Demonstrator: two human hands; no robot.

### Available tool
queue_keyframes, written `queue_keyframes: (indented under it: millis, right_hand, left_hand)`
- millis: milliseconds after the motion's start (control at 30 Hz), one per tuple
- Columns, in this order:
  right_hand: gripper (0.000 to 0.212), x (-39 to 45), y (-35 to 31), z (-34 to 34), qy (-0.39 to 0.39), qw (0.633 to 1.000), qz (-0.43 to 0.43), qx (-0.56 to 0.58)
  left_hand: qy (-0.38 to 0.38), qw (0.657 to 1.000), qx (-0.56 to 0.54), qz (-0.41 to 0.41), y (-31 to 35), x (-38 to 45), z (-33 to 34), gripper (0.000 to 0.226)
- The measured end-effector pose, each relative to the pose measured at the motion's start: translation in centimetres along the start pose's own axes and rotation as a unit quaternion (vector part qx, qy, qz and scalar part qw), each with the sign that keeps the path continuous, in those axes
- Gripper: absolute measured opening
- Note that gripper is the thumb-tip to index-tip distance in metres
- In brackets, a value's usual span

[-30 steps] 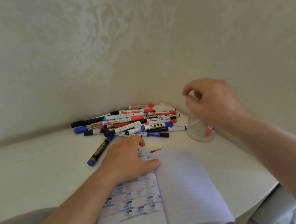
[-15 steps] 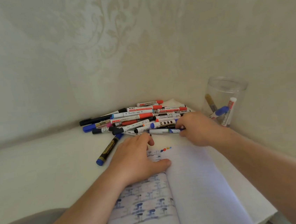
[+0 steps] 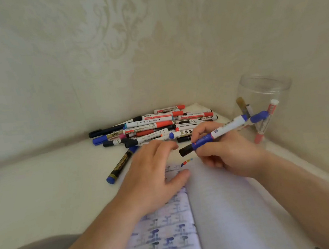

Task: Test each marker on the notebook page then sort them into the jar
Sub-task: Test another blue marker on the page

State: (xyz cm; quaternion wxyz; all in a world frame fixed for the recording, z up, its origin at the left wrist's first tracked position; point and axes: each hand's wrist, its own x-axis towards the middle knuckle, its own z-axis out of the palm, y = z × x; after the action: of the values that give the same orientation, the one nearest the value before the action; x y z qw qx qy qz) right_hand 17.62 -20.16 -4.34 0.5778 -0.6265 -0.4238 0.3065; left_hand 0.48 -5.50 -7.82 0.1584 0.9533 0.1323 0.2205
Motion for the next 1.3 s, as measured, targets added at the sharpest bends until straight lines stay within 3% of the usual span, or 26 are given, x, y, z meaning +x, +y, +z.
queue_keyframes:
  millis: [167, 333, 500, 633, 833, 1000, 1133, 1233, 1300]
  right_hand:
    - [0.027, -0.1, 1.9, 0.5, -0.043, 0.998, -0.006, 0.051]
    - [0.005, 0.0, 2.1, 0.8, 0.002, 0.998, -0.019, 0.054]
    - [0.031, 0.0, 1.9, 0.3, 0.044, 0.991, -0.047, 0.118]
    - [0.033, 0.2, 2.0, 0.3, 0.042, 0.992, -0.039, 0.115]
    - [0.032, 0.0, 1.9, 0.2, 0.048, 0.991, -0.036, 0.116]
    - [0.031, 0.0, 1.7, 0.1, 0.053, 0.991, -0.014, 0.124]
    - [0.019, 0.3, 1.1, -0.6, 0.121, 0.978, 0.014, 0.172]
    - [0.018, 0.3, 0.4, -1.1, 0.177, 0.961, 0.026, 0.211]
    - [0.023, 0.2, 0.4, -1.2, 0.174, 0.962, 0.027, 0.211]
  left_hand:
    - [0.045, 0.995, 0.025, 0.084, 0.2, -0.1, -0.1, 0.046]
    - [-0.037, 0.986, 0.130, 0.096, 1.6, 2.2, -1.2, 0.032]
    - [-0.083, 0.992, 0.044, 0.082, 2.5, 3.8, -0.8, 0.013]
    - [-0.107, 0.992, -0.031, 0.067, 1.6, 3.5, 0.1, 0.012]
    - [-0.090, 0.993, -0.055, 0.054, 1.4, 3.6, 0.7, 0.018]
    - [-0.077, 0.996, -0.042, 0.033, 1.3, 3.6, -0.5, 0.039]
    - [-0.045, 0.996, -0.052, -0.063, 1.1, 2.7, -1.0, 0.069]
    - [-0.053, 0.994, -0.055, -0.081, 1.2, 2.0, -0.9, 0.048]
    - [-0.082, 0.994, -0.032, -0.064, 1.1, 1.6, -0.5, 0.035]
